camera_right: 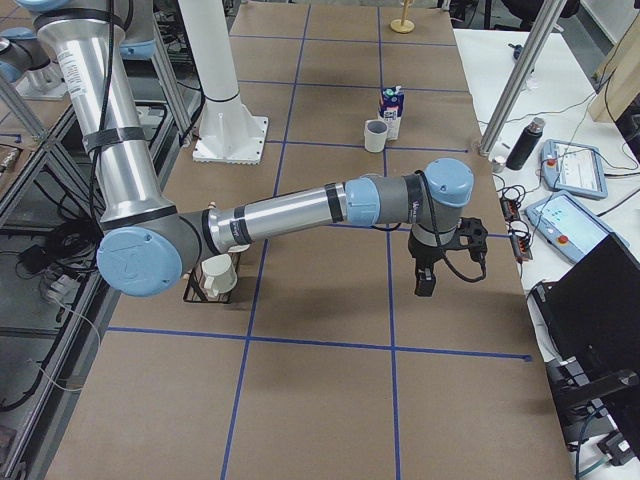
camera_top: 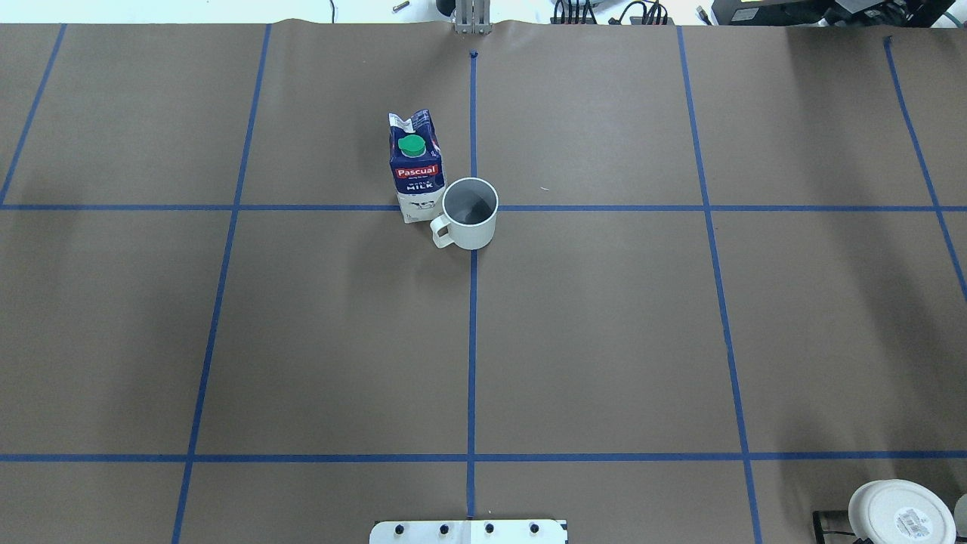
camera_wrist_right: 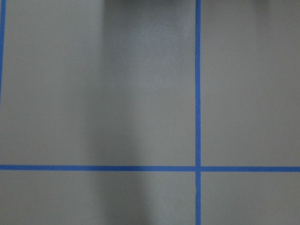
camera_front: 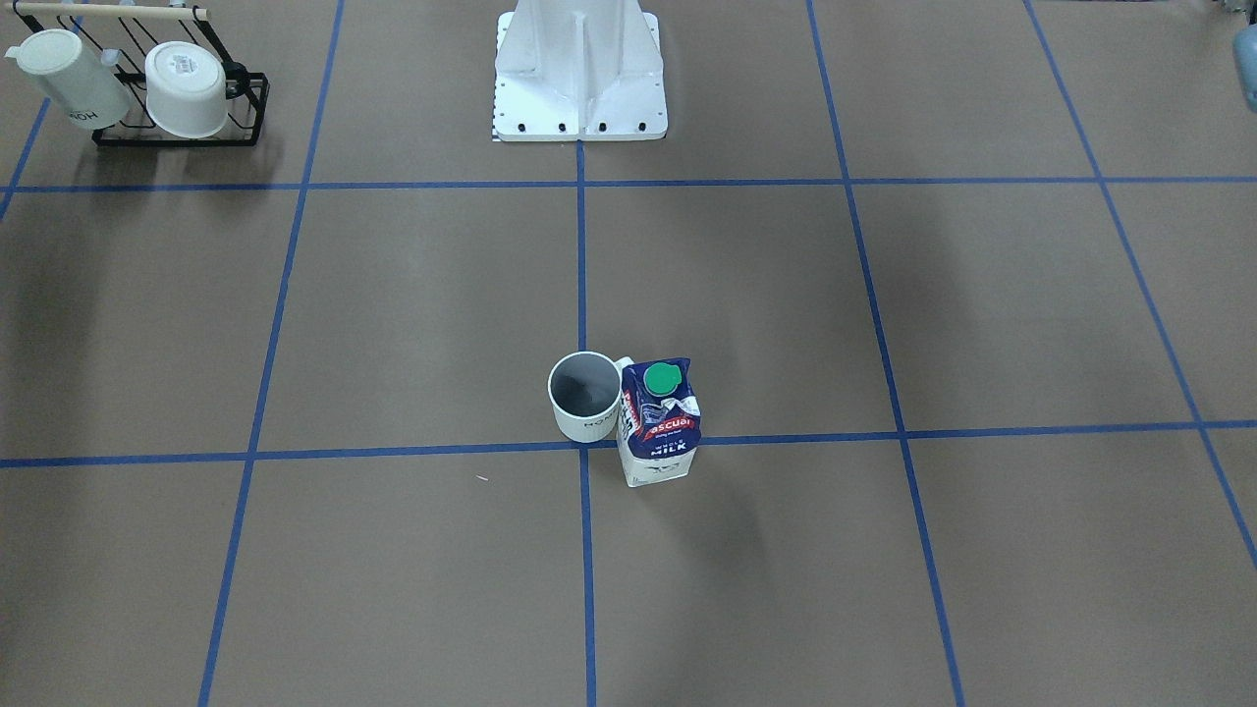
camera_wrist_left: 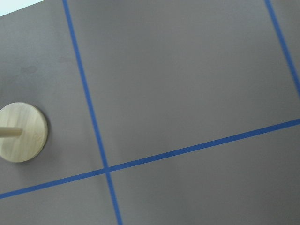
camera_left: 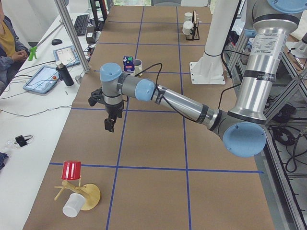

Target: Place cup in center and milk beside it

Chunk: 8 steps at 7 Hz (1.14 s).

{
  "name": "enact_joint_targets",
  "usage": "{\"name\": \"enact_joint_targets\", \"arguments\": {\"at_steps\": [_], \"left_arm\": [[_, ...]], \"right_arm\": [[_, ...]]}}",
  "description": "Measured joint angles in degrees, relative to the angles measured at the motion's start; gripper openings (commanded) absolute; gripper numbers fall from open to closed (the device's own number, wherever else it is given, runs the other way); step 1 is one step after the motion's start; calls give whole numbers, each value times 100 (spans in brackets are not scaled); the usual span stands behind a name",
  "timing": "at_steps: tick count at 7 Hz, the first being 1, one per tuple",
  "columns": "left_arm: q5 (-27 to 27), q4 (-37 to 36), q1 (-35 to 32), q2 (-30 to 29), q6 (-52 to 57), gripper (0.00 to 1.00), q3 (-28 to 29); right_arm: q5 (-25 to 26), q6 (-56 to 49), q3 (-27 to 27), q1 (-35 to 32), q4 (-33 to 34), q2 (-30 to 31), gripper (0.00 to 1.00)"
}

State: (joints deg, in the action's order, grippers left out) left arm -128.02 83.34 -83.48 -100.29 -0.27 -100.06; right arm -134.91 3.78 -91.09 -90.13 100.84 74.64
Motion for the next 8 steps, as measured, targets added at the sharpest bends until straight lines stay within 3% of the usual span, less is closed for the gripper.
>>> {"name": "enact_joint_targets", "arguments": {"at_steps": [8], "left_arm": [[-627,111,-363,565,-27,98,52]], "right_arm": [[-173,-153,-23,173,82,127,100]]}}
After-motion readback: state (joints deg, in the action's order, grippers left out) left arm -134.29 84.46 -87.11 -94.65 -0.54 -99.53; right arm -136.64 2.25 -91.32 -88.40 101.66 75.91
